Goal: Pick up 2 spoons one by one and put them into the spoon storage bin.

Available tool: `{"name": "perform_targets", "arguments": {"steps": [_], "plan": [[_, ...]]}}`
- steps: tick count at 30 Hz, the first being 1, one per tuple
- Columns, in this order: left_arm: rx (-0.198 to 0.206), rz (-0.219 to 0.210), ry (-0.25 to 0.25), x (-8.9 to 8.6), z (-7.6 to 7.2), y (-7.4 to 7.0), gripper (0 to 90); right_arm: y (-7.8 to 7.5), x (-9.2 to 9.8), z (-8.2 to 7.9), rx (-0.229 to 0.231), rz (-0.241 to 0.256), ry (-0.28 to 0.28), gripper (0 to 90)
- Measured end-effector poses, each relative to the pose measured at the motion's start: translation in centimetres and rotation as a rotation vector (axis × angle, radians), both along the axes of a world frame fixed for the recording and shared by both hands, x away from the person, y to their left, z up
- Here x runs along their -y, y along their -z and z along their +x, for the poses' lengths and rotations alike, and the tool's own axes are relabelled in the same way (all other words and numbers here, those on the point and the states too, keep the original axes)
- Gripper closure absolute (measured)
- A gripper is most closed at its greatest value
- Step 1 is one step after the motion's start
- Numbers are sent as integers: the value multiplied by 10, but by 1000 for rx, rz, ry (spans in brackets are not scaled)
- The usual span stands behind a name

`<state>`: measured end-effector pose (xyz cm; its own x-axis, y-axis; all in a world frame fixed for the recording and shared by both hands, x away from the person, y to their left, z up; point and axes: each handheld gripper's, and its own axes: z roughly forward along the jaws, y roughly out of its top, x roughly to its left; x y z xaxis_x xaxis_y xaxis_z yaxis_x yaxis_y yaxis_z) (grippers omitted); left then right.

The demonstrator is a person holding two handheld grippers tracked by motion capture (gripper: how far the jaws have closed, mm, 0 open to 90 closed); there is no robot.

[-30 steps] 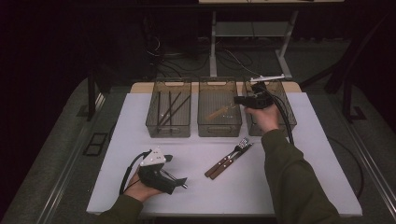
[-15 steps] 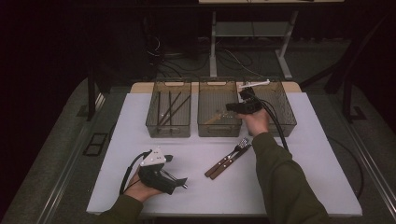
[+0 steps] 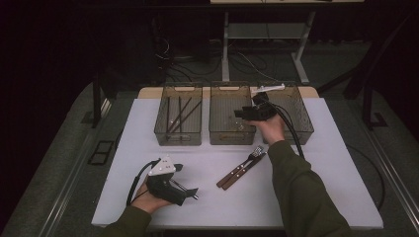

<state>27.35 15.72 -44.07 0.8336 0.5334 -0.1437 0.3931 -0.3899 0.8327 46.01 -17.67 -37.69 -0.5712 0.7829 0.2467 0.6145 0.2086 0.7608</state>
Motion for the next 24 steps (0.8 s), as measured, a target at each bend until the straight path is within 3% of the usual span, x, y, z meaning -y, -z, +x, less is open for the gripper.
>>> {"name": "perform_targets", "arguments": {"steps": [3,10,13,19,22,24], "plan": [[0,1,0,0,0,0,0,-3,1,-4,14,14,-22,423],[-5,3,-3,-1,0,0,0,-14,10,-21,78,16,-67,343],[-4,6,-5,-1,0,0,0,-16,12,-30,110,-21,-72,306],[-6,10,-10,-1,0,0,0,-13,24,-49,109,-34,-115,275],[-6,10,-14,-1,0,0,0,-9,33,-59,104,-10,-114,259],[-3,18,-15,-3,1,0,0,-6,39,-65,104,-19,-99,243]]}}
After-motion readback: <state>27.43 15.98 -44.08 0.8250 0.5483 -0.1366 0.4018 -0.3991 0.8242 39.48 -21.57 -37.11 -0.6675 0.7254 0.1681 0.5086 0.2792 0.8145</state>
